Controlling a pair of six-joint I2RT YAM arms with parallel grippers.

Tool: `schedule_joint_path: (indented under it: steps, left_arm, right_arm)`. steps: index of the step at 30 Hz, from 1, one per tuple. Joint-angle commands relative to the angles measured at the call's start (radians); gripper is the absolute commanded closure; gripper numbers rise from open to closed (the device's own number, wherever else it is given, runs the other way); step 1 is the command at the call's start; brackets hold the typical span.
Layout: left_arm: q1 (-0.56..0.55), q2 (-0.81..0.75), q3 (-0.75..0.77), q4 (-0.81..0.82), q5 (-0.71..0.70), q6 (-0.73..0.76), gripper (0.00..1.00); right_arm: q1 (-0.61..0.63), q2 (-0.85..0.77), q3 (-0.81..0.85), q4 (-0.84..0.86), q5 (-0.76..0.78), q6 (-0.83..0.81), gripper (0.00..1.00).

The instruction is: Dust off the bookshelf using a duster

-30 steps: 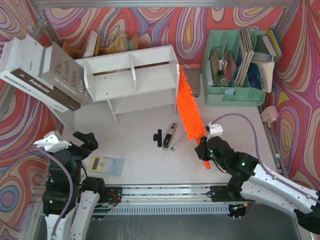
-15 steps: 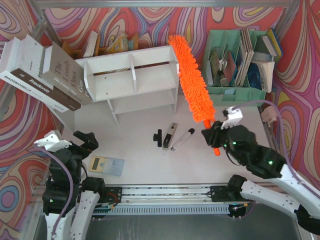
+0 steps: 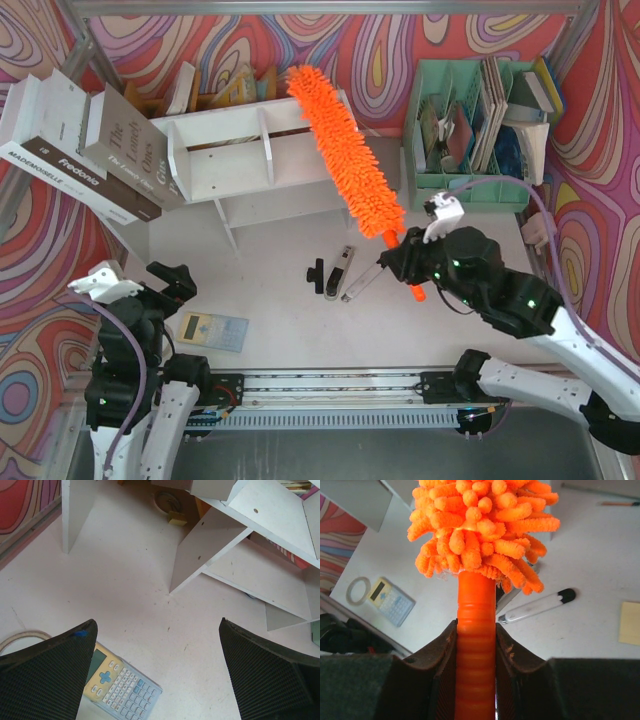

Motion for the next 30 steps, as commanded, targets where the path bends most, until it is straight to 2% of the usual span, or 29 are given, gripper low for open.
schedule_joint_path:
  steps: [1, 8, 13, 16, 20, 23, 26, 30]
  left_arm:
    - [0.005, -0.009, -0.007, 0.02, -0.003, 0.003, 0.01]
    - [0.005, -0.009, -0.007, 0.019, -0.005, 0.003, 0.01]
    - [0.005, -0.006, -0.007, 0.021, -0.004, 0.003, 0.01]
    - [0.005, -0.006, -0.007, 0.021, -0.004, 0.003, 0.01]
    - [0.005, -0.007, -0.007, 0.02, -0.005, 0.003, 0.02]
    - [0.006, -0.007, -0.007, 0.021, -0.004, 0.003, 0.01]
    - [0.005, -0.007, -0.007, 0.021, -0.001, 0.003, 0.01]
    - [0.006, -0.008, -0.007, 0.021, -0.002, 0.003, 0.02]
  right_arm:
    - [0.005, 0.066, 0.054, 0.104, -0.103, 0.047, 1.0]
    - [0.007, 0.124, 0.018, 0.193, -0.223, 0.033, 1.0]
    - [0.03, 0.118, 0.007, 0.197, -0.231, 0.008, 1.0]
    - [0.047, 0.116, 0.025, 0.156, -0.173, -0.001, 1.0]
    - [0.049, 0.053, 0.046, 0.055, 0.067, 0.019, 1.0]
    - [0.049, 0.032, 0.075, -0.029, 0.191, 0.038, 1.0]
    - [0.049, 0.031, 0.075, -0.044, 0.178, 0.026, 1.0]
    - [0.048, 0.029, 0.038, 0.039, 0.076, 0.001, 1.0]
